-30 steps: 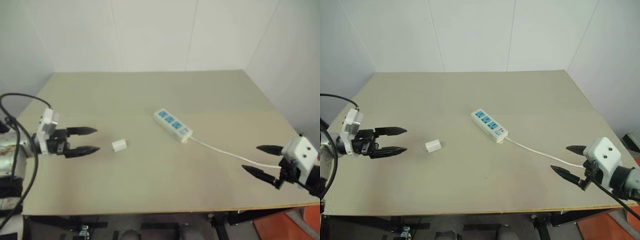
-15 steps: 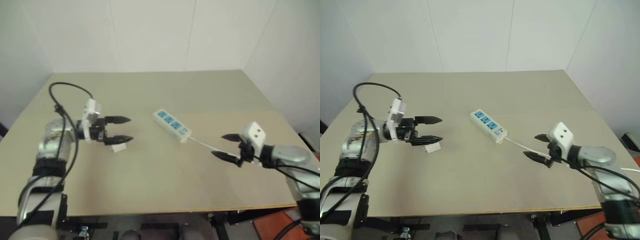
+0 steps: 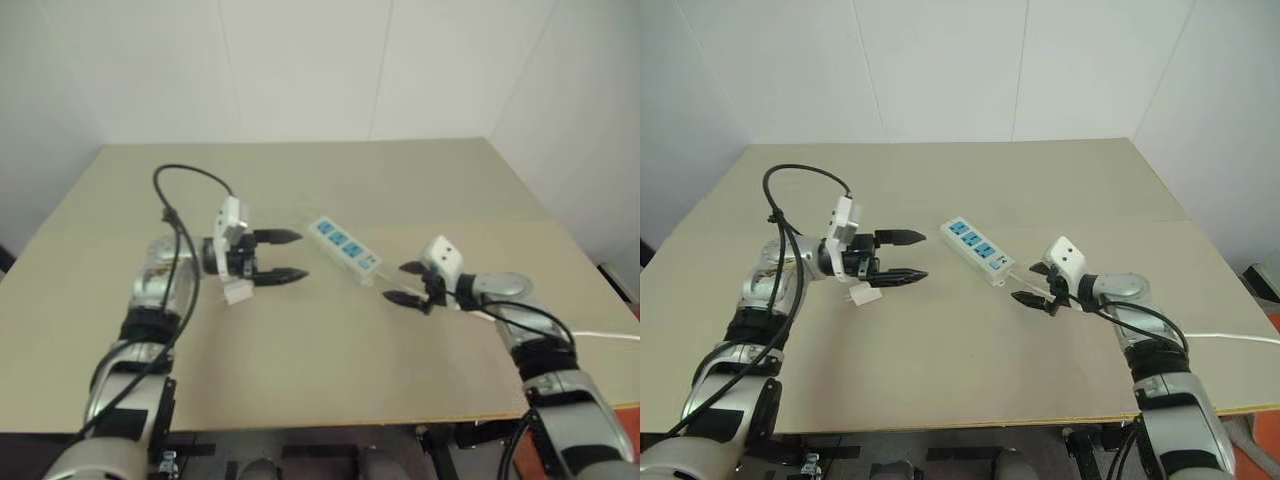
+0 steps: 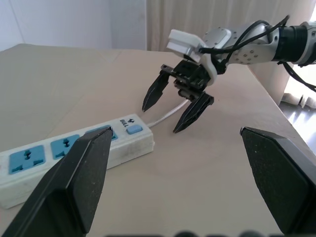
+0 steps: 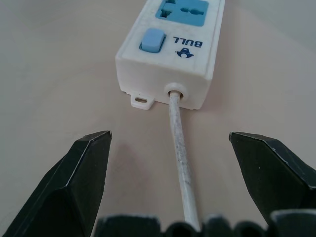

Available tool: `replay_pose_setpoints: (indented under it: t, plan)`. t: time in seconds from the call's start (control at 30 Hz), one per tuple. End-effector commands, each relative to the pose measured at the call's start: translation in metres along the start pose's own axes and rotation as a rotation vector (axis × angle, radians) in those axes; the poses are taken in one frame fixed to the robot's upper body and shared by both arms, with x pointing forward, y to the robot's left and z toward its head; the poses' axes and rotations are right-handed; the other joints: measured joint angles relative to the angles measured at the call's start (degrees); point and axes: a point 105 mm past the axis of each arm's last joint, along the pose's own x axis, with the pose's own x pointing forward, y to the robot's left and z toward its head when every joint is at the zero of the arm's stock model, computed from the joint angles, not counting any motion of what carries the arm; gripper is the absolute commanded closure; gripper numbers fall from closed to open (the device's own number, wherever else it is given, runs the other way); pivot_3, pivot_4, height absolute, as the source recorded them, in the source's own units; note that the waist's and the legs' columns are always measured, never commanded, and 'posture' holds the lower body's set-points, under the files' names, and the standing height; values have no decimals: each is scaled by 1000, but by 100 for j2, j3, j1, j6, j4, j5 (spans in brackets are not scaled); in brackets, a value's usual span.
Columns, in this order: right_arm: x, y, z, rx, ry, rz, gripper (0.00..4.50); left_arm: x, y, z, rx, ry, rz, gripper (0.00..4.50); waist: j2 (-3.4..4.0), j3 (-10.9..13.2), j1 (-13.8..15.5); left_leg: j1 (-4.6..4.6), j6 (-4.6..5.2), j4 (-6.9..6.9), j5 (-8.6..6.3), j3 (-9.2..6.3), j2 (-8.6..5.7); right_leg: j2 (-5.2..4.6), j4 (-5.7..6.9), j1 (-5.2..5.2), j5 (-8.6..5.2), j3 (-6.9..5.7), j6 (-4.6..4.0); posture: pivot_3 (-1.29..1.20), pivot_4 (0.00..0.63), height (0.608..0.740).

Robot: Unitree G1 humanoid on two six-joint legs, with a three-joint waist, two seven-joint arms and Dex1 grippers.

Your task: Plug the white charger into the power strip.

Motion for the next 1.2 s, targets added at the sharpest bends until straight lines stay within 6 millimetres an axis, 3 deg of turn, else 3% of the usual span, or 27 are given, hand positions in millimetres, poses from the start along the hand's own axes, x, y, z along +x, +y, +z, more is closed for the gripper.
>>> replay_pose_setpoints:
  t: [0.03,0.17,0.5,0.73,0.87,1.03,1.2]
  plan:
    - [3,-6,3,-19,6,-2,38,5,-8,8,37,-5,-44,0,1,0,0,0,0,0,0,0,0,0,0,0,0,0,0,0,150,740]
    - [10,-7,-3,-3,27,-8,895,8,-13,6,17,2,-64,0,2,-1,-10,5,-1,2,1,0,0,0,1,2,1,1,-1,0,150,740]
    - [15,0,1,-48,23,17,4440,-1,-24,1,17,30,-73,0,3,-2,-72,10,-1,1,0,-1,2,1,3,5,1,2,-1,0,150,740]
    - [9,19,11,-130,-29,81,4474,6,-29,4,19,16,-109,0,3,-2,-91,8,0,-1,0,-3,4,2,3,3,1,1,-1,0,150,740]
    - [-10,32,11,-165,-34,66,4474,4,-32,-1,27,58,-134,0,3,-2,-79,3,0,-1,0,-4,3,2,2,0,0,0,0,0,150,740]
    - [-44,43,-3,-179,12,14,4474,0,-29,-6,25,92,-129,0,3,-2,3,2,0,2,0,-4,1,1,1,1,0,0,0,0,150,740]
    - [-64,53,-12,-167,43,0,4474,0,-35,-9,21,116,-205,0,3,-2,30,2,0,4,0,-3,-2,1,-2,6,0,0,0,0,150,740]
